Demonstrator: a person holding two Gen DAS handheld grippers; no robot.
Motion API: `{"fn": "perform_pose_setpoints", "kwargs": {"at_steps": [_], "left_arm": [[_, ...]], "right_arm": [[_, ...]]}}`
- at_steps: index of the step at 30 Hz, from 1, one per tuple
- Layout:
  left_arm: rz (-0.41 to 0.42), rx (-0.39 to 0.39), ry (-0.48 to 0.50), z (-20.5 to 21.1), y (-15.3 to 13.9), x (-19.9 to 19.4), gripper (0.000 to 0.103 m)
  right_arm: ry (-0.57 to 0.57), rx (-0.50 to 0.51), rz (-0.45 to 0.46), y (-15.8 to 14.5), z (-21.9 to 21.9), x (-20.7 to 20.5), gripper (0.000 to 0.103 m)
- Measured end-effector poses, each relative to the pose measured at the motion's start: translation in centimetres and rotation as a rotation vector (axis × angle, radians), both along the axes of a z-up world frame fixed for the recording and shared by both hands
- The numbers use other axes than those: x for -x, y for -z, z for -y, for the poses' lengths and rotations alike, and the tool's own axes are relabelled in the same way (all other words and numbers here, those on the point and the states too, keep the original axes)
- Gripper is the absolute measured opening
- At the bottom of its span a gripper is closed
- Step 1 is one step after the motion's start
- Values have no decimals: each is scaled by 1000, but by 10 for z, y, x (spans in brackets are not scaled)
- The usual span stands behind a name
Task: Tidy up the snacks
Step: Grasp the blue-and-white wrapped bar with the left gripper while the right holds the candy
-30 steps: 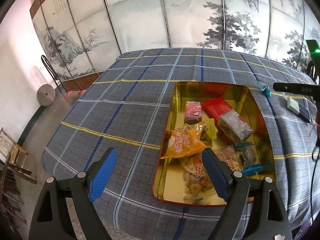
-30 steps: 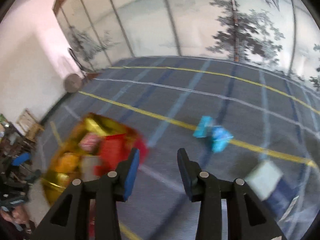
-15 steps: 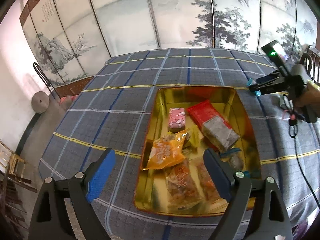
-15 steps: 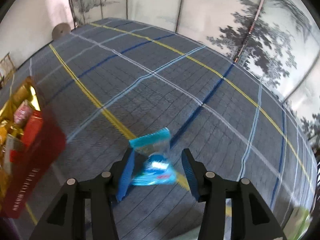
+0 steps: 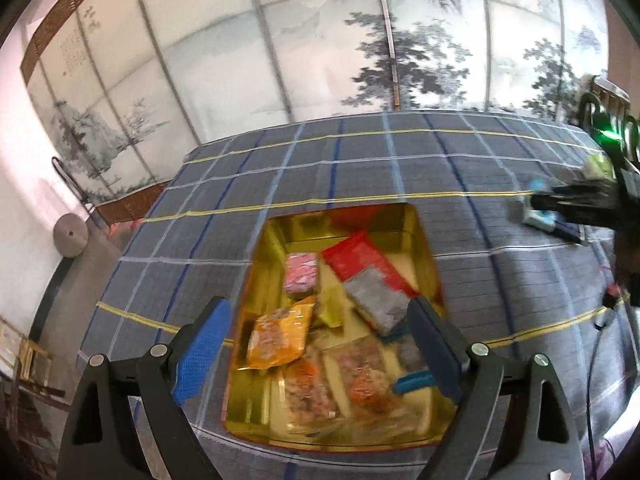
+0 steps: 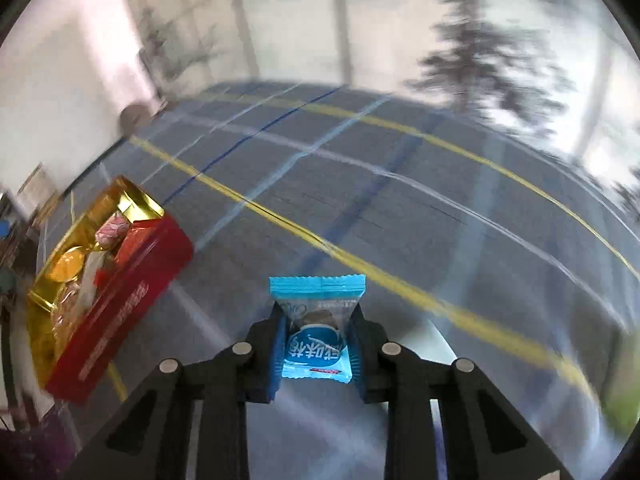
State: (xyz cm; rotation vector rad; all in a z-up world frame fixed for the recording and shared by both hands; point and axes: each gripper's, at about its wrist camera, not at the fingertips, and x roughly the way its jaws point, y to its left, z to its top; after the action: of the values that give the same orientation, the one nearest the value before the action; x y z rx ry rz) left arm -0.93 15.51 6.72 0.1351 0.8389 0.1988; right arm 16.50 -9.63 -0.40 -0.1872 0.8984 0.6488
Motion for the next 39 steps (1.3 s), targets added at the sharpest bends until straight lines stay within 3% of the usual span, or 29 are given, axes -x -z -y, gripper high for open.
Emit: {"fn": "perform_pose_setpoints", "kwargs": {"at_steps": [3,5,7,10,14,15,18,22,27,30,32,38,39], "left_arm": [[-1,22,68,21,-7,-4,88],[-8,46,127,37,-11,-8,89],[-34,98,199,55,-13,-17,94],[-112,226,269,79,-12,-37,95],[-246,455,284,113,-3,-76,94],[-265,476,276,123,0,-85,94],[-352,494,233,158,13,-123,94],[-468,581,141,195,39,-172,94],[-582,623,-59,222,77,-210,81],[-594,605,-164,230,87,-217,75],[-568,592,-229,233,88,-223,75],[-592,628,-400,241,106,-236,75],[-593,633,-436,240,110,-238,79]], "right_arm": [[180,-68,48,-16,82,37,27],[319,-34,92,-17,135,54,27],[452,-34,73,-10,186,61,27],[587,-4,73,4,234,67,27],[661,-50,58,19,269,72,27],[664,-52,60,22,270,74,27],[666,-86,59,32,272,75,27],[656,-138,83,33,277,75,27],[628,-211,62,35,284,70,27],[606,-245,53,36,286,69,27],[596,-271,55,35,287,70,27],[582,-339,72,32,292,74,27],[580,-347,73,33,293,74,27]]}}
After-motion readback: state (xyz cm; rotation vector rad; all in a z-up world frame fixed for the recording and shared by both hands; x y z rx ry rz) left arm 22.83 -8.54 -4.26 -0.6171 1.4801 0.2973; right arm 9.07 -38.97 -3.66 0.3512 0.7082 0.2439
